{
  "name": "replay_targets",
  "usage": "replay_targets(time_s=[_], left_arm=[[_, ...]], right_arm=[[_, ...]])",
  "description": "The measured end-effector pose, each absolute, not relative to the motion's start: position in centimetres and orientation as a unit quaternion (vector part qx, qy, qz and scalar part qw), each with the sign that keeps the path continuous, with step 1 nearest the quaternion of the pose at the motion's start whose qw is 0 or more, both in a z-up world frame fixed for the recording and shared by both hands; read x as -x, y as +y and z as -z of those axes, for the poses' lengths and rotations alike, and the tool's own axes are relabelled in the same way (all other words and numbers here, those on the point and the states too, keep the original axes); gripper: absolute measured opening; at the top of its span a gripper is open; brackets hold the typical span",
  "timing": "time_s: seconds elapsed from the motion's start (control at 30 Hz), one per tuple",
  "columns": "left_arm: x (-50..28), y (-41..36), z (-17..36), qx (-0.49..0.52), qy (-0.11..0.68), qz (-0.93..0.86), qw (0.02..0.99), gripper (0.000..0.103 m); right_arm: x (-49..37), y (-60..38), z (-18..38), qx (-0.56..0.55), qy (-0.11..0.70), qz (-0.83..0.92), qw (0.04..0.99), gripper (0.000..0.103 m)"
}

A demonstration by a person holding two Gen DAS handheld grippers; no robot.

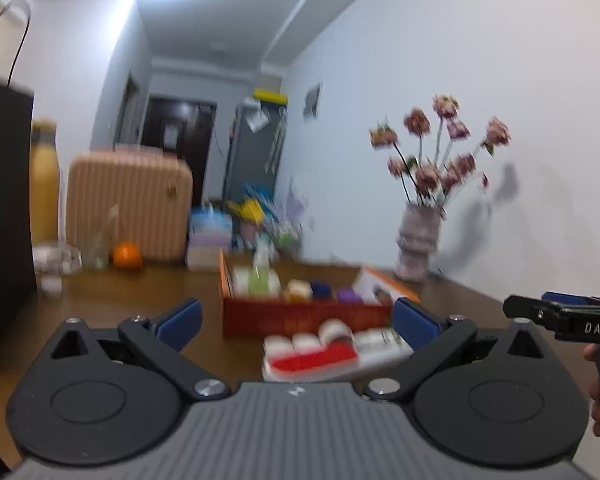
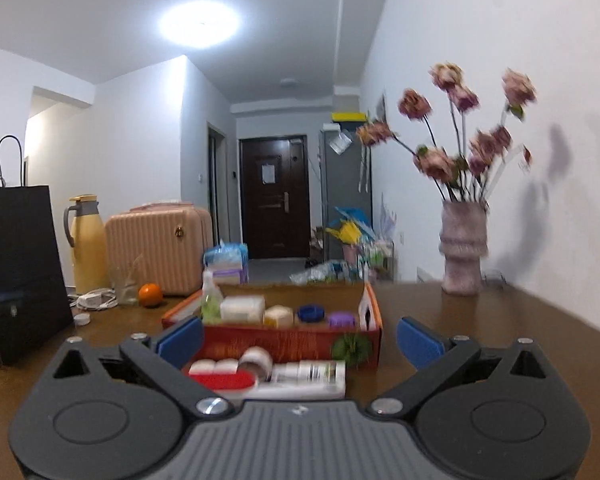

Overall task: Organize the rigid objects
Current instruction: 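Withdraw both open tools from the box toward the red lint roller, then close the left tool on the red lint roller head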

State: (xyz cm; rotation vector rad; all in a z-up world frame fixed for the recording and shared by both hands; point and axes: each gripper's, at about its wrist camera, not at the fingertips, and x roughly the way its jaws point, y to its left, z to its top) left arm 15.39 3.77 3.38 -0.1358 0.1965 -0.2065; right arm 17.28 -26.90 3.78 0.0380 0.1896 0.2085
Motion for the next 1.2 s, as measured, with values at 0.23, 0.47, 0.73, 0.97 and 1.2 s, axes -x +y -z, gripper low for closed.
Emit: replay_targets(time_s=[0.23, 0.47, 0.73, 0.97, 1.2], left_arm=[[-13.3, 2.3, 0.0, -0.011, 0.137, 0.143, 0.98, 0.103], [-16.2, 1.3, 1.5, -0.007, 0.171, 0.115, 0.979, 0.103], [-21.9, 1.5, 1.0, 0.019, 0.223, 0.071, 0.972, 0.103], [-29.6, 2.0, 1.3, 0.08, 0.287, 0.061, 0.953, 0.073], [-33.9, 2.8, 2.8, 0.14, 0.331, 0.07, 0.931, 0.064]], right_arm=[[-12.7, -25.8, -0.3, 0.04, 0.103, -0.118, 0.987, 0.103], [-14.1, -25.8, 0.3, 0.043, 0.117, -0.106, 0.986, 0.103], [-20.9, -27.0, 1.1, 0.012, 0.183, -0.082, 0.98, 0.099], [-31.6, -28.5, 0.8, -0.013, 0.245, -0.115, 0.963, 0.065], [-40.1, -29.6, 2.6, -0.038, 0.318, -0.14, 0.937, 0.032]])
